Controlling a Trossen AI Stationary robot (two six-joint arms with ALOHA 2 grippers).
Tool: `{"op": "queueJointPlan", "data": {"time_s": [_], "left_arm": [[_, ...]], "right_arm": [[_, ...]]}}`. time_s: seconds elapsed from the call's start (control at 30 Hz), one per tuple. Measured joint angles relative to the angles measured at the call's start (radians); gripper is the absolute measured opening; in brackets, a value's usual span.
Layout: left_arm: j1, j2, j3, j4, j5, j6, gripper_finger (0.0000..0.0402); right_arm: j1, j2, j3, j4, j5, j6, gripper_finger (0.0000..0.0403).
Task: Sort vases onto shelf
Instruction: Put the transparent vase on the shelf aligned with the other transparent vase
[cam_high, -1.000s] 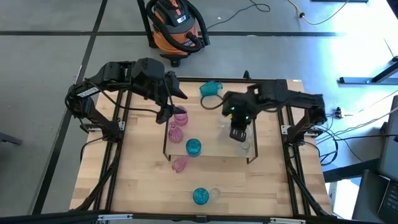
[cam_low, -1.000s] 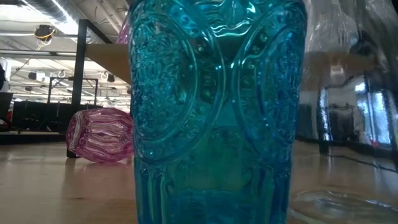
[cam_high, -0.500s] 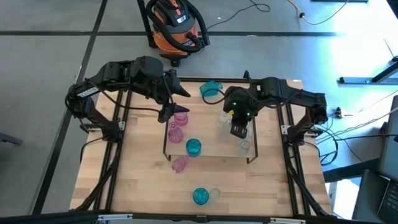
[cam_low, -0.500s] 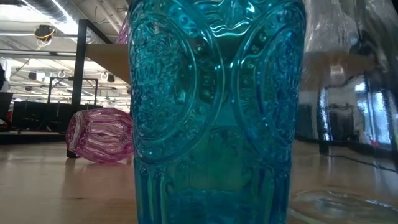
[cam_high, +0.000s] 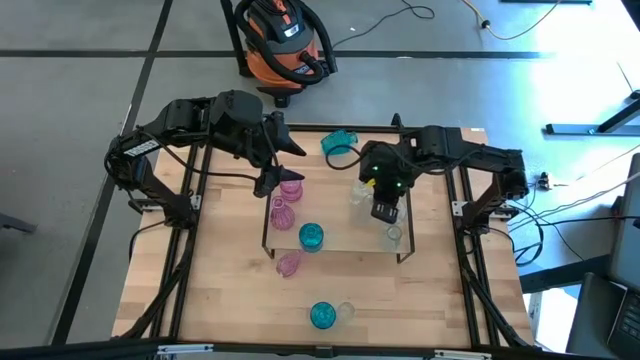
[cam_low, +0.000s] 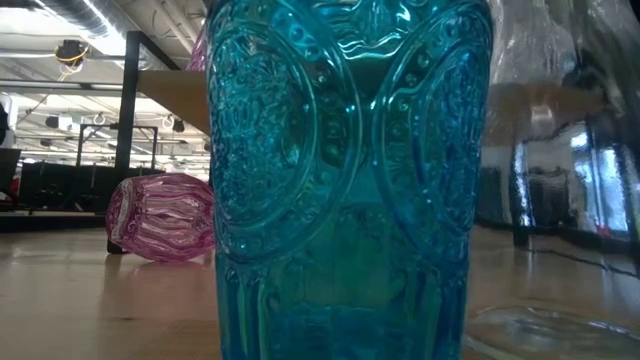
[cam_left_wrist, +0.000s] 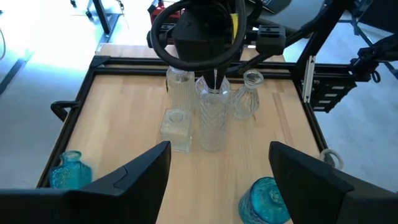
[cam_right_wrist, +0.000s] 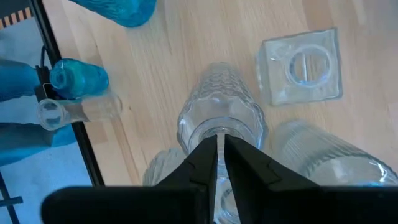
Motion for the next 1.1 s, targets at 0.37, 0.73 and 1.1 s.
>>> {"op": "queueJointPlan", "data": {"time_s": [0.37,0.73,1.1], "left_arm": [[0.000,0.000,0.000,0.001,0.000,0.015,0.0266],[0.000,0.000,0.000,0.001,0.000,0.015,0.0266],[0.000,0.000,0.000,0.002,0.000,0.016,0.0266]], "right_arm": [[0.000,0.003,0.010,-0.002,-0.006,0.007,0.0049],[0.000,0.003,0.011,-0.002,0.003,0.002,0.0012],[0.001,0.004,0.011,-0.001,0.003,0.008,0.0003]]}}
